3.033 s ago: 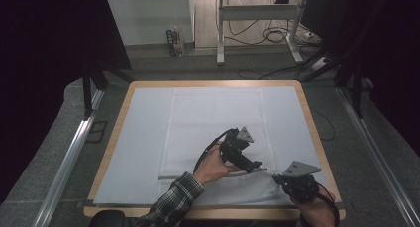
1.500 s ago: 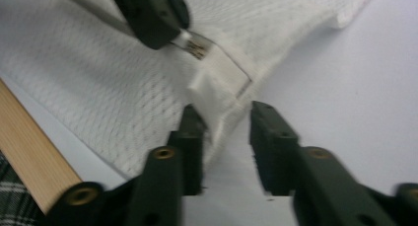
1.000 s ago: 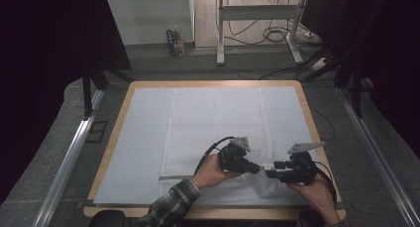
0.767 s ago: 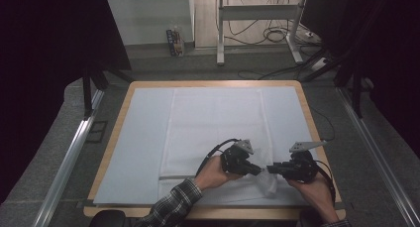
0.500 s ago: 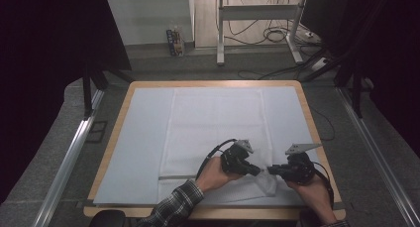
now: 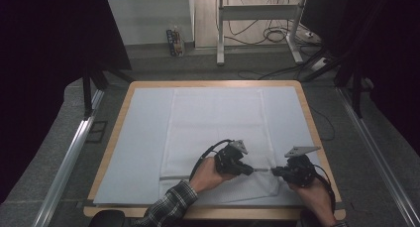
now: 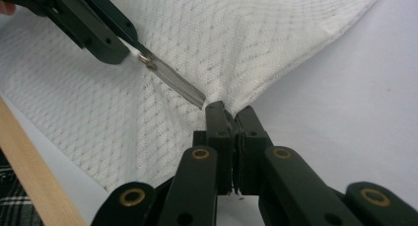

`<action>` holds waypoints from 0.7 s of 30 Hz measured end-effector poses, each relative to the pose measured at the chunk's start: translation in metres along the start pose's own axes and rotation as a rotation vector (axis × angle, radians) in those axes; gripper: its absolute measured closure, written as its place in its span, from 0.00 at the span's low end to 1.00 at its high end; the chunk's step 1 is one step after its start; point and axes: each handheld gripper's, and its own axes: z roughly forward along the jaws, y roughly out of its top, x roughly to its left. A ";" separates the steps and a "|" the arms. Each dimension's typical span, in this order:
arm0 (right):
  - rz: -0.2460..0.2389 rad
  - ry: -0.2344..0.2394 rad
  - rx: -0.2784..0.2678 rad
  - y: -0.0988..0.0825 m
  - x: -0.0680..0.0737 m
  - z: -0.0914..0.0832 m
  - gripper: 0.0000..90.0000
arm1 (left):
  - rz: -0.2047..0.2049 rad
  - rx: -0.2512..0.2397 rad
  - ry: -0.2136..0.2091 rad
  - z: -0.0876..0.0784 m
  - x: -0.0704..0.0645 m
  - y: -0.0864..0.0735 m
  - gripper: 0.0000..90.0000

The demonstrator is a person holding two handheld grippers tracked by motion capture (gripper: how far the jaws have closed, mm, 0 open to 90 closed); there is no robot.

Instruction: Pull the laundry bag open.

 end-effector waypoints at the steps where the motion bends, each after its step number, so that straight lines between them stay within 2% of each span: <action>1: 0.000 0.000 0.000 0.000 0.000 0.000 0.96 | 0.000 0.000 0.000 0.000 0.000 0.000 0.97; 8: -0.010 -0.005 -0.002 -0.002 0.000 0.001 0.96 | -0.021 -0.009 0.000 -0.008 0.002 -0.009 0.97; 11: -0.016 -0.016 0.001 -0.002 0.001 0.001 0.96 | -0.010 0.003 0.009 -0.010 0.002 -0.010 0.97; 21: -0.032 -0.019 -0.005 -0.002 0.003 0.001 0.96 | -0.026 -0.005 0.018 -0.019 0.003 -0.019 0.97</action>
